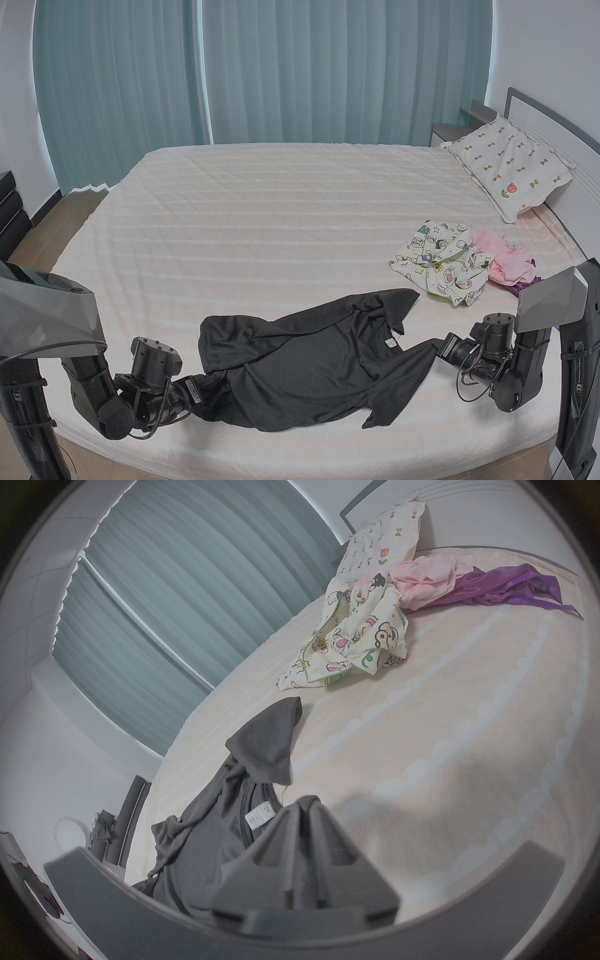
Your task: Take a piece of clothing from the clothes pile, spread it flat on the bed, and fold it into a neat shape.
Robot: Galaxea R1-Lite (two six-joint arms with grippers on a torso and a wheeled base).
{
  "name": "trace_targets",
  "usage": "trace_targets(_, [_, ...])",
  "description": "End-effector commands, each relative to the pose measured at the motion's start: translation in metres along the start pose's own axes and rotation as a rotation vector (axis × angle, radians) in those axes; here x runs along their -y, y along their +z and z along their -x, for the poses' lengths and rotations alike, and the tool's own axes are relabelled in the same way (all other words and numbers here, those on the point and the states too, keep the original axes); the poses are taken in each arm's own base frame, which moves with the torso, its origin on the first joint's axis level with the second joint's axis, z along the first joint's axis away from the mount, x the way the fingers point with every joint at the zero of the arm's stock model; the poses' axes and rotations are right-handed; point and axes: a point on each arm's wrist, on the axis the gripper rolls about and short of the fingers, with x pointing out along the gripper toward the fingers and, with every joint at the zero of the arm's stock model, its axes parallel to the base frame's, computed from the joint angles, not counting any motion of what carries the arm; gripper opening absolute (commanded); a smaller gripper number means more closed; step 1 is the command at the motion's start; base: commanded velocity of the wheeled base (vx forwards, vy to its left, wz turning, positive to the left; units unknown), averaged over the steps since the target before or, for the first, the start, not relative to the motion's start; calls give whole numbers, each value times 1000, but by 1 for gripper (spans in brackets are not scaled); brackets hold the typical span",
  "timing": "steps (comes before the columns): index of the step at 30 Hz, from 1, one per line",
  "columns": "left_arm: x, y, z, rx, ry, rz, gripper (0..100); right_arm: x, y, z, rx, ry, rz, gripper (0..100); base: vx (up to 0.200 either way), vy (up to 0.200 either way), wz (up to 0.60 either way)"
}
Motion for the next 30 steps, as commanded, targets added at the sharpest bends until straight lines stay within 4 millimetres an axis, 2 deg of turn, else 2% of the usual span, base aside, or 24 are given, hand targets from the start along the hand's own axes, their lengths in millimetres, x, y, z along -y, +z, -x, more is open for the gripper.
trace_targets(1, [-1,-3,-14,-3,-16,38,0,2,12,-11,64,16,-16,100,0,0,0])
trace_targets(9, [-3,-1,-19,11,-41,85,0,9,20,-4,72,4,-75,100,0,0,0])
trace_targets(10, [-3,-1,-19,11,-41,85,100,9,20,-4,72,4,-75,100,0,0,0])
trace_targets(15, [-10,4,-15,21,-17,78,100,9,11,13,-19,27,-74,100,0,0,0])
trace_targets(19, [-20,7,2,3,21,-14,100,9,9,13,-26,24,-74,100,0,0,0])
trace_targets(23, [-15,22,12,51,-3,7,100,9,8,13,-28,23,-76,100,0,0,0])
trace_targets(25, [-13,28,13,77,-18,23,100,8,8,13,-29,24,-74,100,0,0,0])
trace_targets(28, [-4,48,14,148,-68,97,100,4,6,14,-33,33,-69,100,0,0,0])
trace_targets(30, [-1,51,12,156,-80,114,100,4,6,14,-35,33,-69,100,0,0,0])
